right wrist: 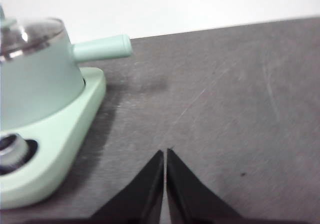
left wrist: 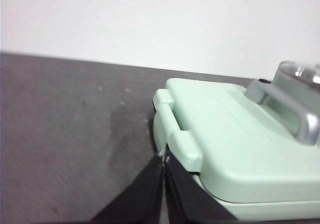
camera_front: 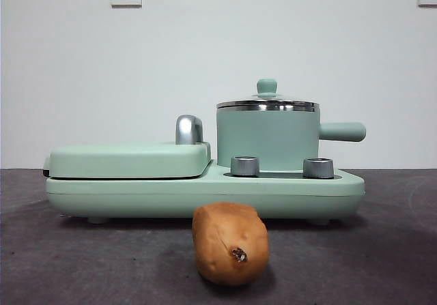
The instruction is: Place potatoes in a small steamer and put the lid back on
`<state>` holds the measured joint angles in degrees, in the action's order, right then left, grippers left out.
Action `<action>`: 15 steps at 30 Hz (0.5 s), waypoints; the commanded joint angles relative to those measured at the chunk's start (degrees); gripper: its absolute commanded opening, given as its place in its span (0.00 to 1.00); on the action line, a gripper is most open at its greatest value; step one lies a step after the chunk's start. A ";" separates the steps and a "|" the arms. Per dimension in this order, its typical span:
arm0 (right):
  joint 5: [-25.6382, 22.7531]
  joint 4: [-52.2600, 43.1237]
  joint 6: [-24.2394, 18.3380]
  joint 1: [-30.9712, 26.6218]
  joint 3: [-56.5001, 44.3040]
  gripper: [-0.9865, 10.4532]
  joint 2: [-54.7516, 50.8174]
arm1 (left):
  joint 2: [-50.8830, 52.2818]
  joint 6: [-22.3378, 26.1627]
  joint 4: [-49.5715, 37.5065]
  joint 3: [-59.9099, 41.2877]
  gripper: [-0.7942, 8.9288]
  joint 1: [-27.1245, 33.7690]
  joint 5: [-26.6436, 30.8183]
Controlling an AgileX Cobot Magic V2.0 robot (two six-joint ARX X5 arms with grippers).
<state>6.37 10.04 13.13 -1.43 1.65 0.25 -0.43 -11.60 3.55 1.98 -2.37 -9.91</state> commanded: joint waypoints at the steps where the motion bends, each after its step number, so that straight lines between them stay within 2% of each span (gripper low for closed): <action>1: 0.61 0.81 9.73 0.17 3.76 0.10 0.02 | -0.98 -7.91 1.99 2.67 0.09 -0.07 -0.04; 4: 1.14 4.07 12.17 0.17 8.81 0.10 0.61 | -3.21 -9.16 6.27 7.39 0.09 -0.17 -0.04; 8: 2.78 11.10 12.39 0.17 17.40 0.10 3.85 | -8.02 -9.25 11.56 15.15 0.09 -0.33 -0.72; 15: 15.58 20.61 10.95 0.17 30.93 0.10 12.50 | -19.82 -8.55 19.54 29.83 0.09 -0.33 -9.86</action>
<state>20.58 30.28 24.38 -1.43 31.00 11.81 -18.98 -20.36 23.14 29.71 -2.55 -18.35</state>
